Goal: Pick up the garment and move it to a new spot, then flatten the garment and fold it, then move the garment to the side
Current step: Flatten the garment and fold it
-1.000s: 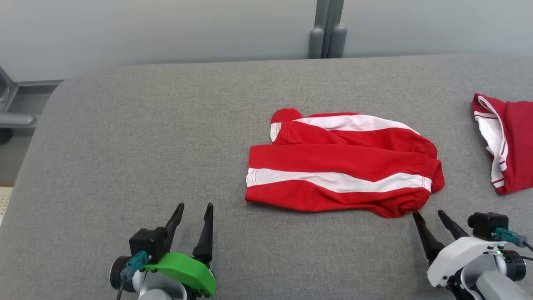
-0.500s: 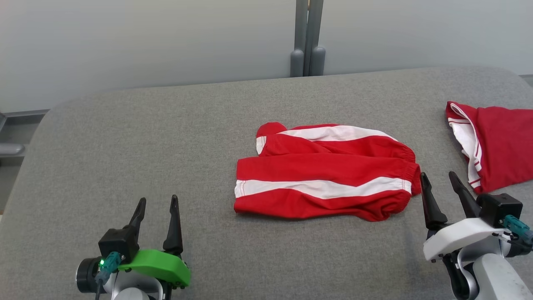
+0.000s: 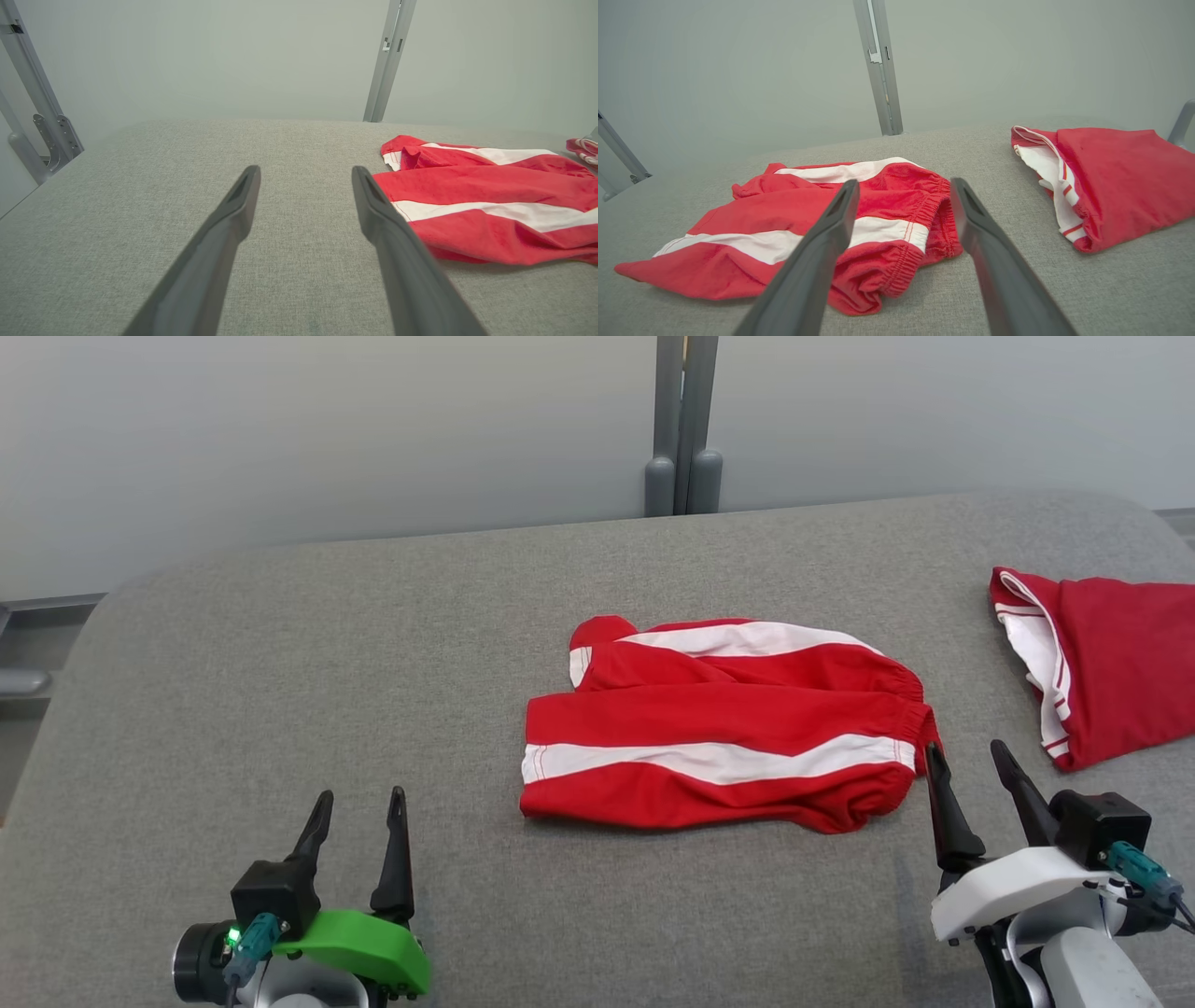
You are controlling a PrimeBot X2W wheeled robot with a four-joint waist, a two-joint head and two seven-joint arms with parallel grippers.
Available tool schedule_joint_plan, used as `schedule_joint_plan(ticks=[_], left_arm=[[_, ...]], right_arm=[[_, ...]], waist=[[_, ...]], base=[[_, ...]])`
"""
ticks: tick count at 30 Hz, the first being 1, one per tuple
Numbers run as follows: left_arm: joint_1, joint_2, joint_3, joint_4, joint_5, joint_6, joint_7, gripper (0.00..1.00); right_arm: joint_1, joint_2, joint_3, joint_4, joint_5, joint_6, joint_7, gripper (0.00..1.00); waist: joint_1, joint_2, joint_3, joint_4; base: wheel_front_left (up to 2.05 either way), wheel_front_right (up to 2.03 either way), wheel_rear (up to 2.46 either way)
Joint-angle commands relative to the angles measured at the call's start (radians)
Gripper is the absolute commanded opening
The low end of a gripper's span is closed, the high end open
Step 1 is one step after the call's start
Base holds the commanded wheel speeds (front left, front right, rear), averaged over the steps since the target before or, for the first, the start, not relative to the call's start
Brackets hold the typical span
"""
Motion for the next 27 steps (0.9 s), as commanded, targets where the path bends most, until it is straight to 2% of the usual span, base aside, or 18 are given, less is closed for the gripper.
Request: schedule_joint_plan(ticks=[1,9,15,23,27], left_arm=[[0.009,0.003,0.000,0.000,0.007,0.005,0.000,1.00],[-0.027,0.003,-0.033,0.017,-0.011,-0.008,0.000,1.00],[-0.089,0.003,-0.078,0.041,-0.048,-0.031,0.000,1.00],[-0.188,0.003,-0.132,0.135,-0.121,-0.071,0.000,1.00],[-0.232,0.003,-0.157,0.210,-0.191,-0.082,0.000,1.00]], right_arm=[[0.009,-0.002,-0.002,0.003,-0.010,0.000,0.000,1.00],[-0.009,0.001,-0.003,0.029,-0.014,0.000,0.000,1.00],[-0.058,-0.002,0.022,0.053,-0.006,0.000,0.000,1.00],[-0.126,0.000,0.044,0.074,0.017,0.000,0.000,1.00],[-0.140,0.006,0.052,0.079,0.021,0.000,0.000,1.00]], waist=[[0.0000,-0.0001,0.003,-0.002],[0.0000,-0.0001,0.042,-0.015],[0.0000,-0.0001,0.121,-0.035],[0.0000,-0.0001,0.198,-0.066],[0.0000,-0.0001,0.223,-0.085]], base=[[0.00,0.00,0.00],[0.00,0.00,0.00],[0.00,0.00,0.00],[0.00,0.00,0.00],[0.00,0.00,0.00]])
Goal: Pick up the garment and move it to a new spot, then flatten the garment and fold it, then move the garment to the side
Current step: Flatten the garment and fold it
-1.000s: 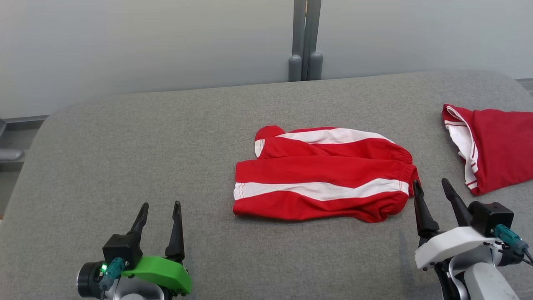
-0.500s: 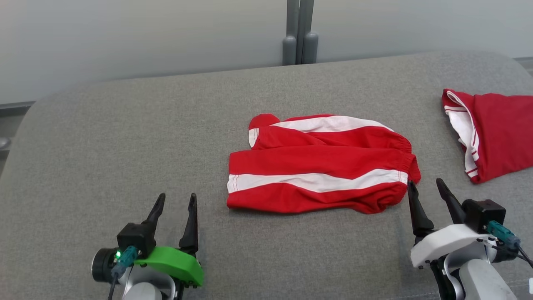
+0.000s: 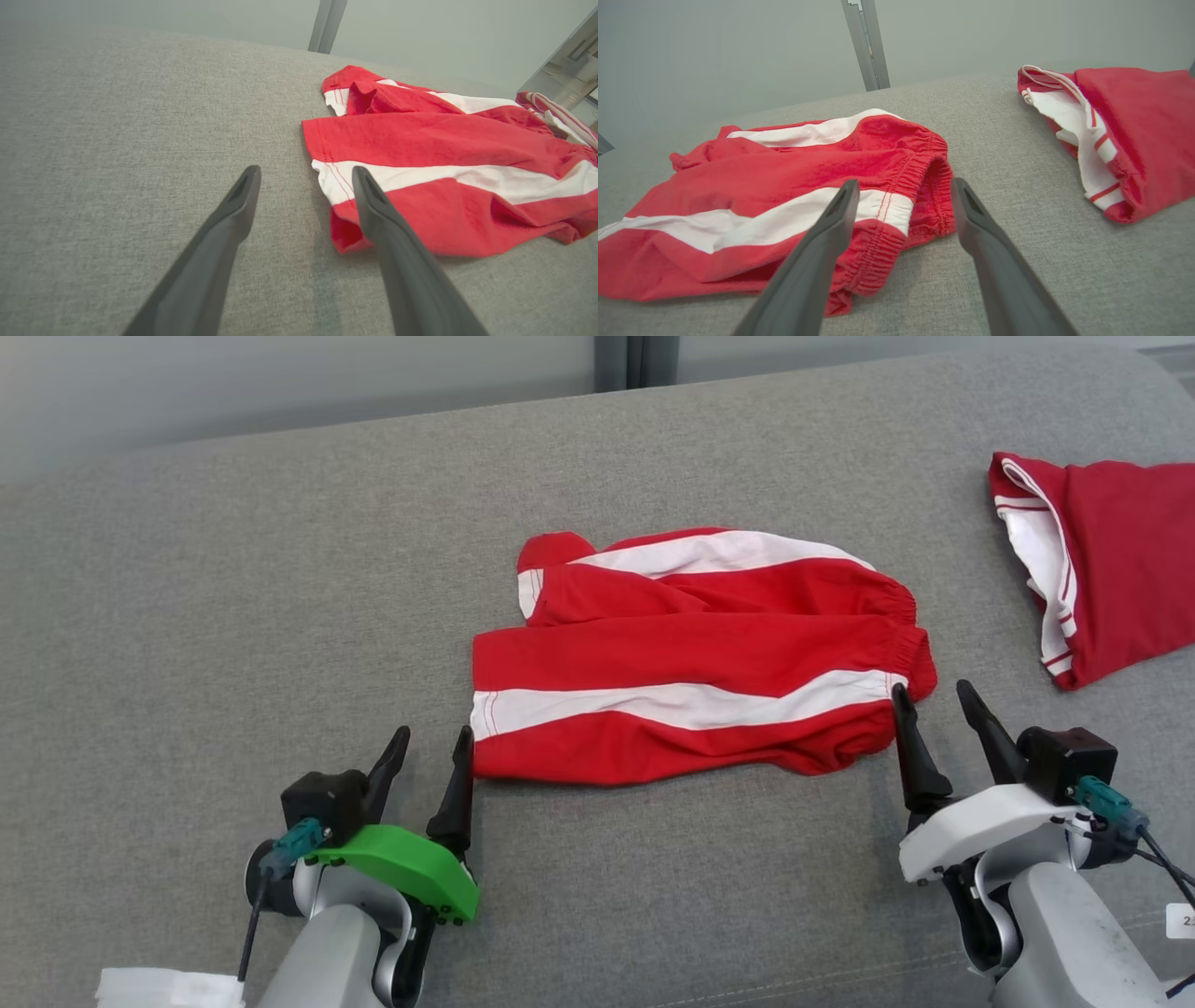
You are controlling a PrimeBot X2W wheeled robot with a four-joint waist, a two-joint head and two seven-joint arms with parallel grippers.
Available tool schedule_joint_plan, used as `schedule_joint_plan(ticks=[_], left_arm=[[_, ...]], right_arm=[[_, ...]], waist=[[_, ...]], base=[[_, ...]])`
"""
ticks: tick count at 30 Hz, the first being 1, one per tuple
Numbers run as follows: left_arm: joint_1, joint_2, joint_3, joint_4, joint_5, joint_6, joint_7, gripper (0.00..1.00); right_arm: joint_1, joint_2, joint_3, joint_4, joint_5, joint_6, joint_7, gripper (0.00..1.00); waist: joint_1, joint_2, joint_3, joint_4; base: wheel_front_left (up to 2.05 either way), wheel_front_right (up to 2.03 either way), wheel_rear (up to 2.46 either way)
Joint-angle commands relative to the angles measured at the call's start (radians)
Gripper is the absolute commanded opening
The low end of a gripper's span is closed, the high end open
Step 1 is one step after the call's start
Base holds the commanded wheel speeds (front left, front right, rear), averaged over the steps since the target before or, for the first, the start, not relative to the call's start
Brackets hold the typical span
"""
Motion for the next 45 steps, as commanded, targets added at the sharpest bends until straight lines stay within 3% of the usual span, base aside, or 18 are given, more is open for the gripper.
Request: schedule_joint_plan(ticks=[1,11,22,23,27,28,29,30,32,33,34,35,45], left_arm=[[-0.031,0.004,-0.005,0.022,-0.040,-0.005,0.000,1.00],[-0.133,0.005,-0.134,0.170,-0.216,-0.010,0.000,1.00],[-0.136,0.009,-0.124,0.128,-0.189,-0.010,0.000,1.00],[-0.126,0.009,-0.122,0.126,-0.192,-0.010,0.000,0.87],[-0.124,0.007,-0.136,0.138,-0.190,-0.011,0.000,0.00],[-0.126,0.007,-0.135,0.150,-0.199,-0.011,0.000,0.00],[-0.131,0.006,-0.134,0.150,-0.195,-0.011,0.000,0.38],[-0.131,0.006,-0.132,0.156,-0.197,-0.011,0.000,0.62],[-0.136,0.006,-0.132,0.160,-0.197,-0.010,0.000,0.53],[-0.137,0.006,-0.133,0.161,-0.197,-0.010,0.000,0.44],[-0.138,0.005,-0.136,0.164,-0.197,-0.010,0.000,0.28],[-0.140,0.005,-0.137,0.166,-0.199,-0.010,0.000,0.00],[-0.139,0.009,-0.138,0.164,-0.209,-0.010,0.000,0.00]], right_arm=[[-0.010,0.006,0.009,0.006,0.007,0.000,0.000,1.00],[-0.022,0.000,0.023,0.001,0.021,0.000,0.000,1.00],[-0.025,0.002,0.021,-0.005,0.031,0.000,0.000,1.00],[-0.025,0.002,0.026,-0.003,0.033,0.000,0.000,1.00],[-0.030,0.002,0.037,0.007,0.037,0.000,0.000,1.00],[-0.037,0.001,0.041,0.012,0.039,0.000,0.000,1.00],[-0.039,0.002,0.042,0.012,0.040,0.000,0.000,1.00],[-0.040,0.002,0.044,0.012,0.041,0.000,0.000,1.00],[-0.042,0.000,0.045,0.013,0.044,0.000,0.000,1.00],[-0.043,-0.001,0.045,0.013,0.045,0.000,0.000,1.00],[-0.043,-0.002,0.046,0.013,0.046,0.000,0.000,1.00],[-0.043,-0.004,0.046,0.014,0.050,0.000,0.000,1.00],[-0.059,-0.005,0.072,0.053,0.099,0.000,0.000,1.00]], waist=[[0.0000,0.0000,0.029,-0.028],[0.0000,0.0000,0.051,-0.063],[0.0000,0.0000,0.058,-0.061],[0.0000,0.0000,0.058,-0.060],[0.0000,0.0000,0.056,-0.056],[0.0000,0.0000,0.057,-0.056],[0.0000,0.0000,0.057,-0.056],[0.0000,0.0000,0.056,-0.056],[0.0000,0.0000,0.057,-0.056],[0.0000,0.0000,0.057,-0.057],[0.0000,0.0000,0.057,-0.057],[0.0000,0.0000,0.057,-0.057],[0.0000,0.0000,0.052,-0.041]], base=[[0.00,0.00,0.00],[0.00,0.00,0.00],[0.00,0.00,0.00],[0.00,0.00,0.00],[0.00,0.00,0.00],[0.00,0.00,0.00],[0.00,0.00,0.00],[0.00,0.00,0.00],[0.00,0.00,0.00],[0.00,0.00,0.00],[0.00,0.00,0.00],[0.00,0.00,0.00],[0.00,0.00,0.00]])
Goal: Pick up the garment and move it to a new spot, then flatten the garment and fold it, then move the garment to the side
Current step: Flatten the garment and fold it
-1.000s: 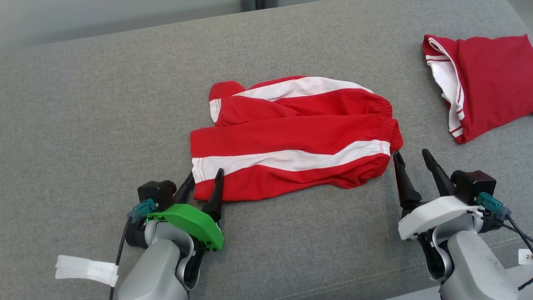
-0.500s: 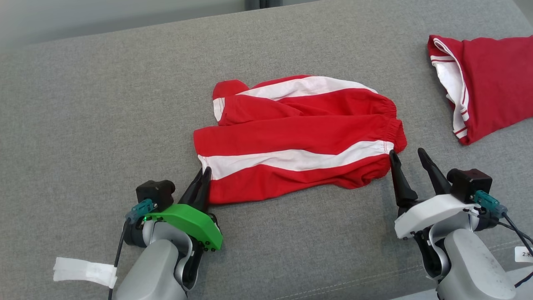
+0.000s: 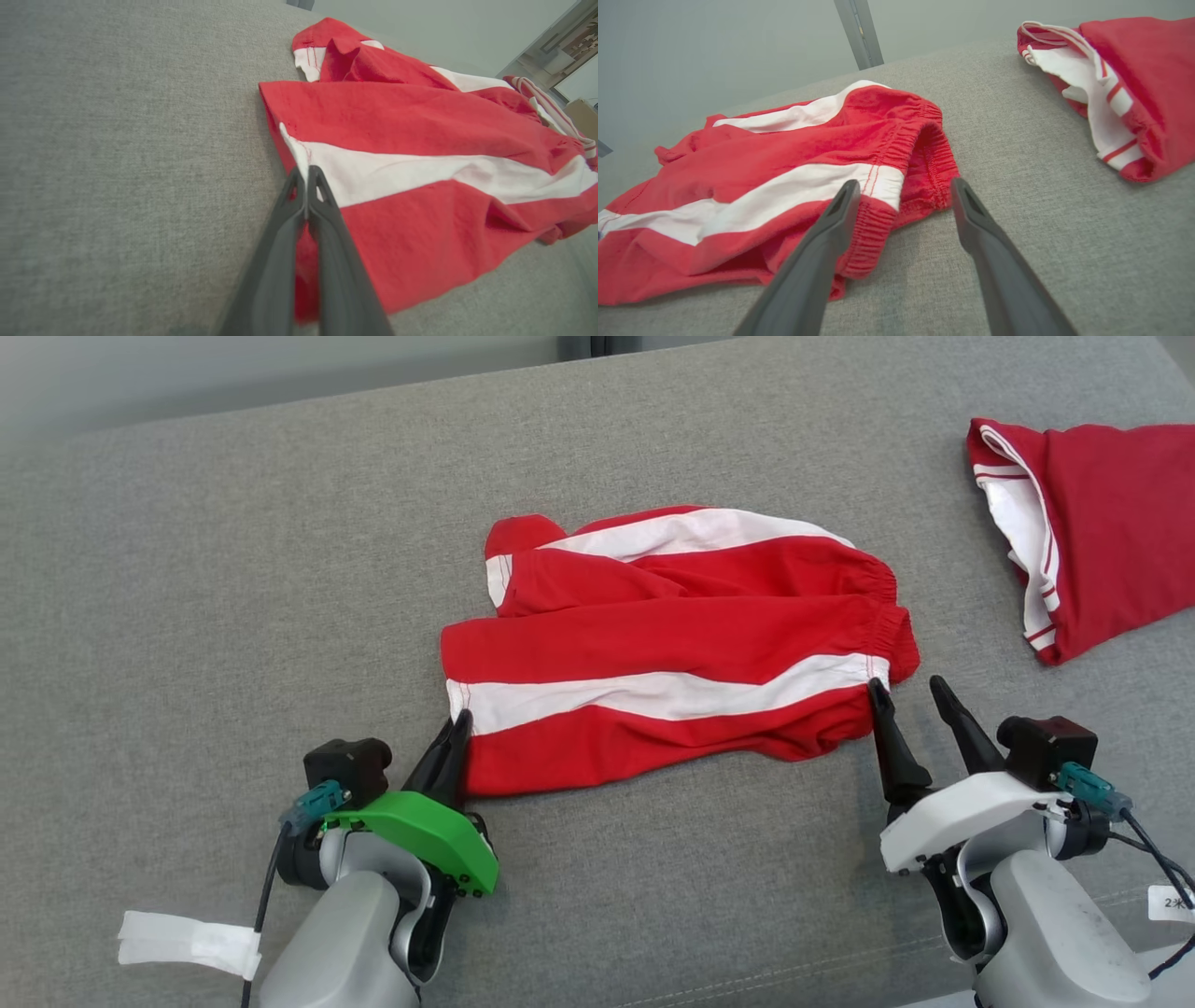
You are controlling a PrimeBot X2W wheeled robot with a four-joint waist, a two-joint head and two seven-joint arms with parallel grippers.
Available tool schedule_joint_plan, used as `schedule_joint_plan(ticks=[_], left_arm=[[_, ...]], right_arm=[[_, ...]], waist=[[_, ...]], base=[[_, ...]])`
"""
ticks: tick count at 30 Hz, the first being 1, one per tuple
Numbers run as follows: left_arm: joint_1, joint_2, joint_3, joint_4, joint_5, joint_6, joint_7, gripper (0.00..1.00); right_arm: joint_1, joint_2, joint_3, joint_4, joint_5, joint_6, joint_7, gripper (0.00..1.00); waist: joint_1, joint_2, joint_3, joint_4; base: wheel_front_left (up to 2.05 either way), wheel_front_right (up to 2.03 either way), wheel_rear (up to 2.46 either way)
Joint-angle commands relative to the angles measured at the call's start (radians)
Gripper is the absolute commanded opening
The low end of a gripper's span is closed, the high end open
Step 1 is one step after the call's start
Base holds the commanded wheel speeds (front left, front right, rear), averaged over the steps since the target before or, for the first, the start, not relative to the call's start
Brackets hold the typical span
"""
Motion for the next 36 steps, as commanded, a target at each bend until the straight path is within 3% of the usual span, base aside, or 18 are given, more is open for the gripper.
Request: schedule_joint_plan(ticks=[1,13,14,15,16,17,18,19,20,24,25,27,29,30,36], left_arm=[[-0.005,0.009,0.009,-0.007,0.004,-0.002,0.000,0.00],[0.029,0.006,0.034,-0.043,0.038,-0.002,0.000,0.00],[0.029,0.006,0.034,-0.044,0.040,-0.002,0.000,0.00],[0.030,0.006,0.035,-0.045,0.042,-0.002,0.000,0.00],[0.031,0.006,0.036,-0.046,0.042,-0.002,0.000,0.00],[0.031,0.006,0.036,-0.046,0.042,-0.002,0.000,0.00],[0.033,0.005,0.037,-0.047,0.042,-0.002,0.000,0.00],[0.035,0.005,0.038,-0.048,0.042,-0.002,0.000,0.00],[0.038,0.005,0.038,-0.049,0.043,-0.002,0.000,0.00],[0.037,0.004,0.037,-0.049,0.046,-0.002,0.000,0.00],[0.036,0.003,0.037,-0.050,0.047,-0.002,0.000,0.00],[0.035,0.003,0.037,-0.051,0.048,-0.002,0.000,0.00],[0.035,0.003,0.037,-0.051,0.048,-0.002,0.000,0.00],[0.035,0.003,0.038,-0.051,0.049,-0.002,0.000,0.00],[0.039,0.002,0.037,-0.054,0.054,-0.002,0.000,0.00]], right_arm=[[-0.014,-0.002,0.007,0.007,0.012,0.000,0.000,1.00],[-0.032,-0.009,0.048,0.023,0.081,0.000,0.000,0.97],[-0.032,-0.009,0.049,0.015,0.083,0.000,0.000,0.91],[-0.030,-0.010,0.050,0.010,0.087,0.000,0.000,0.78],[-0.026,-0.010,0.051,0.008,0.091,0.000,0.000,0.49],[-0.026,-0.010,0.051,0.008,0.091,0.000,0.000,0.49],[-0.022,-0.011,0.055,0.010,0.093,0.000,0.000,0.40],[-0.020,-0.013,0.058,0.012,0.098,0.000,0.000,0.13],[-0.018,-0.015,0.061,0.019,0.103,0.000,0.000,0.00],[-0.026,-0.023,0.068,0.038,0.120,0.000,0.000,0.00],[-0.029,-0.024,0.065,0.039,0.119,0.000,0.000,0.18],[-0.032,-0.025,0.052,0.029,0.115,0.000,0.000,0.43],[-0.028,-0.022,0.041,0.024,0.106,0.000,0.000,0.94],[-0.024,-0.020,0.029,0.020,0.106,0.000,0.000,1.00],[-0.010,-0.014,0.027,0.039,0.103,0.000,0.000,1.00]], waist=[[0.0000,0.0000,-0.002,0.007],[0.0000,0.0000,-0.002,0.047],[0.0000,0.0000,-0.003,0.048],[0.0000,0.0000,-0.004,0.049],[0.0000,0.0000,-0.005,0.049],[0.0000,0.0000,-0.005,0.049],[0.0000,0.0000,-0.006,0.049],[0.0000,0.0000,-0.007,0.049],[0.0000,0.0000,-0.008,0.049],[0.0000,0.0000,-0.011,0.050],[0.0000,0.0000,-0.012,0.050],[0.0000,0.0000,-0.011,0.051],[0.0000,0.0000,-0.011,0.051],[0.0000,0.0000,-0.011,0.051],[0.0000,0.0000,-0.012,0.050]], base=[[0.00,0.00,0.00],[0.00,0.00,0.00],[0.00,0.00,0.00],[0.00,0.00,0.00],[0.00,0.00,0.00],[0.00,0.00,0.00],[0.00,0.00,0.00],[0.00,0.00,0.00],[0.00,0.00,0.00],[0.00,0.00,0.00],[0.00,0.00,0.00],[0.00,0.00,0.00],[0.00,0.00,0.00],[0.00,0.00,0.00],[0.00,0.00,0.00]])
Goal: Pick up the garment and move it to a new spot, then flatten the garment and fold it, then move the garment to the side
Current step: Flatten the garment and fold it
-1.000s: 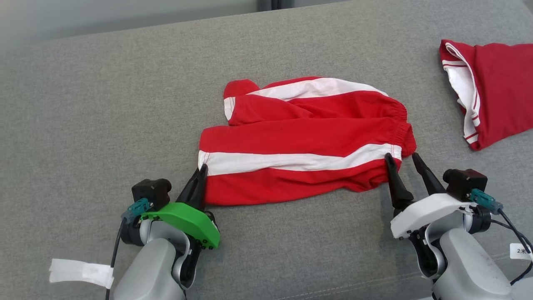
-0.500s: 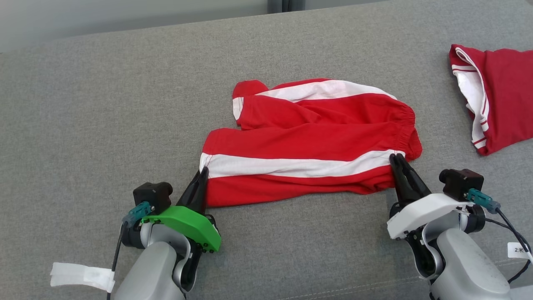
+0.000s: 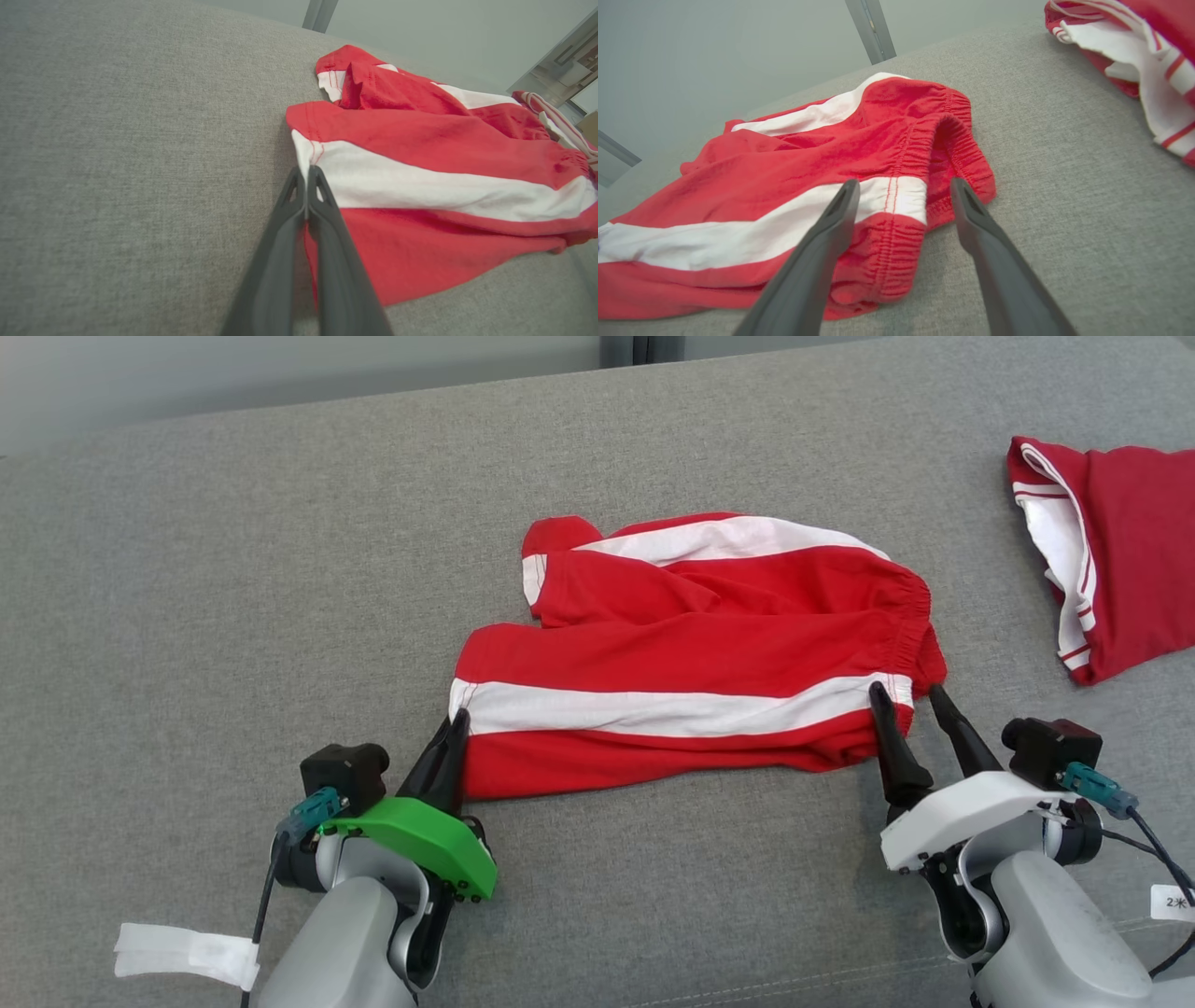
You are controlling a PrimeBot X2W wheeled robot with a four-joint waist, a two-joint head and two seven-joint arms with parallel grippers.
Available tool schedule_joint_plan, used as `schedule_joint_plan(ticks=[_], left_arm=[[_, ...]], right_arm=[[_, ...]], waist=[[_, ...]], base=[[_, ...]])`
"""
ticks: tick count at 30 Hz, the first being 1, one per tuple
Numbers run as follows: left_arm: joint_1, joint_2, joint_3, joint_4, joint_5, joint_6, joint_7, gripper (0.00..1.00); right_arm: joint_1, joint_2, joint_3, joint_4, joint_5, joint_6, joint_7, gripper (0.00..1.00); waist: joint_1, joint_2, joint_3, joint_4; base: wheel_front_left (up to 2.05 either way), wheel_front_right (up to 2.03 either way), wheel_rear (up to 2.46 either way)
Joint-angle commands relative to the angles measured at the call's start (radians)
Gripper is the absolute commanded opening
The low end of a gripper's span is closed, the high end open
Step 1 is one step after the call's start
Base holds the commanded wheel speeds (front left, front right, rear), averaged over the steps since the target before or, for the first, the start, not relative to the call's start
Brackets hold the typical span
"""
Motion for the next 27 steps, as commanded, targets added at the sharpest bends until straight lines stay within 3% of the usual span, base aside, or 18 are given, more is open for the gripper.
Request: schedule_joint_plan(ticks=[1,8,9,10,11,13,18,27], left_arm=[[0.008,0.002,0.002,-0.005,0.007,-0.002,0.000,0.00],[0.006,0.002,-0.003,-0.012,0.015,-0.002,0.000,0.00],[0.006,0.002,-0.004,-0.013,0.016,-0.002,0.000,0.00],[0.007,0.002,-0.005,-0.013,0.016,-0.002,0.000,0.00],[0.008,0.002,-0.005,-0.013,0.016,-0.002,0.000,0.00],[0.011,0.002,-0.005,-0.013,0.016,-0.002,0.000,0.00],[0.029,0.002,0.000,-0.008,0.016,-0.002,0.000,0.00],[0.135,0.006,0.025,0.010,0.002,-0.002,0.000,0.00]], right_arm=[[0.003,-0.002,0.008,0.006,0.000,0.000,0.000,1.00],[-0.018,0.005,0.017,0.036,0.031,0.000,0.000,1.00],[-0.018,0.006,0.016,0.042,0.036,0.000,0.000,0.93],[-0.019,0.006,0.017,0.046,0.039,0.000,0.000,0.78],[-0.020,0.006,0.018,0.050,0.046,0.000,0.000,0.46],[-0.025,0.004,0.019,0.039,0.049,0.000,0.000,0.00],[-0.003,0.001,0.004,0.007,0.041,0.000,0.000,0.00],[0.098,0.007,-0.002,-0.008,0.037,0.000,0.000,0.00]], waist=[[0.0000,0.0000,0.001,0.001],[0.0000,0.0000,0.004,0.013],[0.0000,0.0000,0.004,0.015],[0.0000,0.0000,0.004,0.017],[0.0000,0.0000,0.003,0.019],[0.0000,0.0000,0.001,0.021],[0.0000,0.0000,-0.030,0.019],[0.0000,0.0000,-0.196,0.005]], base=[[0.00,0.00,0.00],[0.00,0.00,0.00],[0.00,0.00,0.00],[0.00,0.00,0.00],[0.00,0.00,0.00],[0.00,0.00,0.00],[0.00,0.00,0.00],[0.00,0.00,0.00]])
